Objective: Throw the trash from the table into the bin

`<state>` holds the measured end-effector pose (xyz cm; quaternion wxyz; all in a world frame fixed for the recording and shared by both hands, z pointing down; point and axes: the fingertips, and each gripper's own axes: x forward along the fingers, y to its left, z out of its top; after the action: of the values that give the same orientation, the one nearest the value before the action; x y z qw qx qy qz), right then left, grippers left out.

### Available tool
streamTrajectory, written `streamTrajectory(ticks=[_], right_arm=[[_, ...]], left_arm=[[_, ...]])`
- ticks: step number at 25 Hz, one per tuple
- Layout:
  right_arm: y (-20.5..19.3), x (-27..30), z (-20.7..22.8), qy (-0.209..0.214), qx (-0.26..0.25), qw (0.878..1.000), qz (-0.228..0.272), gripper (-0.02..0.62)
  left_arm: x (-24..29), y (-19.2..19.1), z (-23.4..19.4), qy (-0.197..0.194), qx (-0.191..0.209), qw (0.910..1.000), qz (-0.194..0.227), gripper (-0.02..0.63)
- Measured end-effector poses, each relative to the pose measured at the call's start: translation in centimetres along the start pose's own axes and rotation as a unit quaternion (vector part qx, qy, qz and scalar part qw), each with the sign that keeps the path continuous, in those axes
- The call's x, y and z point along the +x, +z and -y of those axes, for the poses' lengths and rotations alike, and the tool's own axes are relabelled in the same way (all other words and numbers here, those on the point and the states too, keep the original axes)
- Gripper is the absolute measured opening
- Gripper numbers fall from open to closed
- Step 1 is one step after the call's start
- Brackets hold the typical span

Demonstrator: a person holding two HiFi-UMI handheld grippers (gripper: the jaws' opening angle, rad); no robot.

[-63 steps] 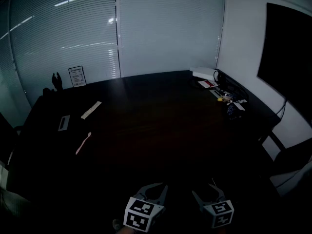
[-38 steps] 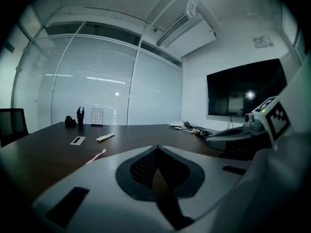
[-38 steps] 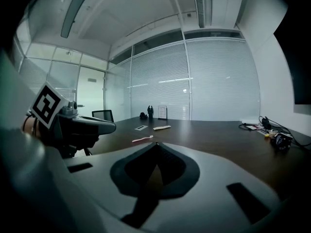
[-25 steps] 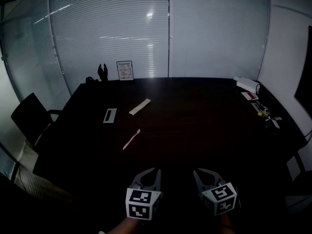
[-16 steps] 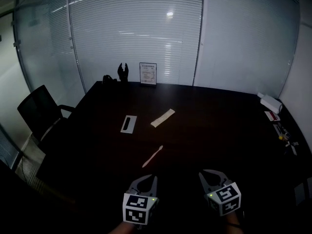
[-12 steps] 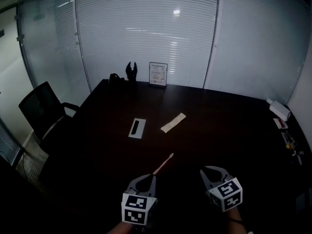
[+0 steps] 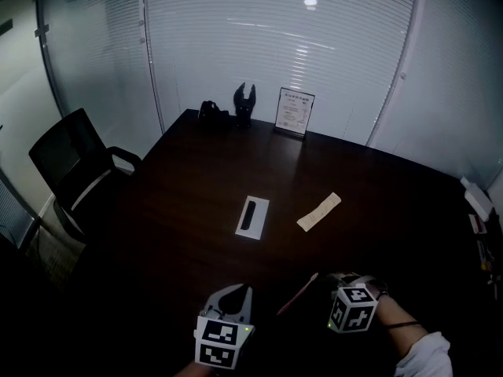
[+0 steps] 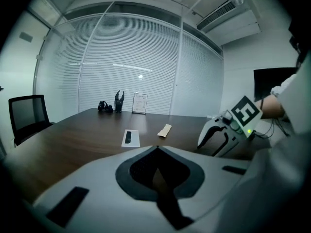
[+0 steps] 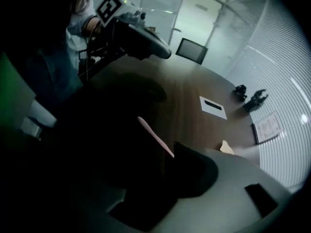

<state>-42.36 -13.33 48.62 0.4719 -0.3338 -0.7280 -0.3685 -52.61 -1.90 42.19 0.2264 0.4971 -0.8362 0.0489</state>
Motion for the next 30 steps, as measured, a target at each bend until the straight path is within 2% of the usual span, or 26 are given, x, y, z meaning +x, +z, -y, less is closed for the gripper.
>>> streamTrajectory(ticks=[2, 4, 9, 12, 17, 19, 20, 21, 25, 28, 30], right_arm=[[0.0, 1.9, -0.1, 0.036, -0.077, 0.995, -0.045, 0.186], [0.1, 3.7, 0.0, 0.069, -0.11, 0.989, -0.068, 0.186], [-0.8, 6.4, 0.4, 0.13, -0.16, 0.971, -0.121, 0.184], [-0.8, 7.1, 0.3, 0.158, -0.178, 0.962, -0.133, 0.184], [-0.8, 7.6, -0.2, 0.174, -0.197, 0.953, -0.148, 0.175], [-0.9, 7.6, -0.4, 0.171, -0.201, 0.952, -0.155, 0.141], [-1.0, 7.6, -0.5, 0.169, -0.199, 0.953, -0.156, 0.075], [-1.0, 7.7, -0.6, 0.166, -0.191, 0.955, -0.156, 0.046], [-0.8, 7.0, -1.2, 0.146, -0.126, 0.972, -0.133, 0.034], [-1.1, 4.6, -1.7, 0.105, -0.041, 0.99, -0.081, 0.034], [-2.0, 2.3, -2.3, 0.068, 0.003, 0.996, -0.055, 0.034]], left_arm=[[0.4, -0.3, -0.9, -0.001, -0.004, 1.0, -0.006, -0.002], [0.6, -0.8, -1.7, -0.001, -0.009, 0.9999, -0.013, -0.002], [0.9, -1.7, -4.1, 0.012, -0.025, 0.9994, -0.02, -0.002], [1.2, -1.8, -5.1, 0.017, -0.031, 0.9992, -0.021, -0.002], [1.3, -1.8, -6.3, 0.024, -0.045, 0.9986, -0.015, -0.002], [1.2, -2.0, -6.3, 0.025, -0.049, 0.9984, -0.014, -0.002], [1.2, -2.1, -6.2, 0.024, -0.049, 0.9984, -0.014, -0.002], [1.1, -2.1, -6.1, 0.023, -0.049, 0.9984, -0.014, -0.002], [0.8, -2.1, -4.8, 0.015, -0.039, 0.999, -0.013, -0.002], [0.7, -1.7, -2.7, 0.006, -0.024, 0.9997, -0.008, -0.002], [0.5, -1.3, -0.8, 0.0, -0.012, 0.9999, -0.002, -0.002]])
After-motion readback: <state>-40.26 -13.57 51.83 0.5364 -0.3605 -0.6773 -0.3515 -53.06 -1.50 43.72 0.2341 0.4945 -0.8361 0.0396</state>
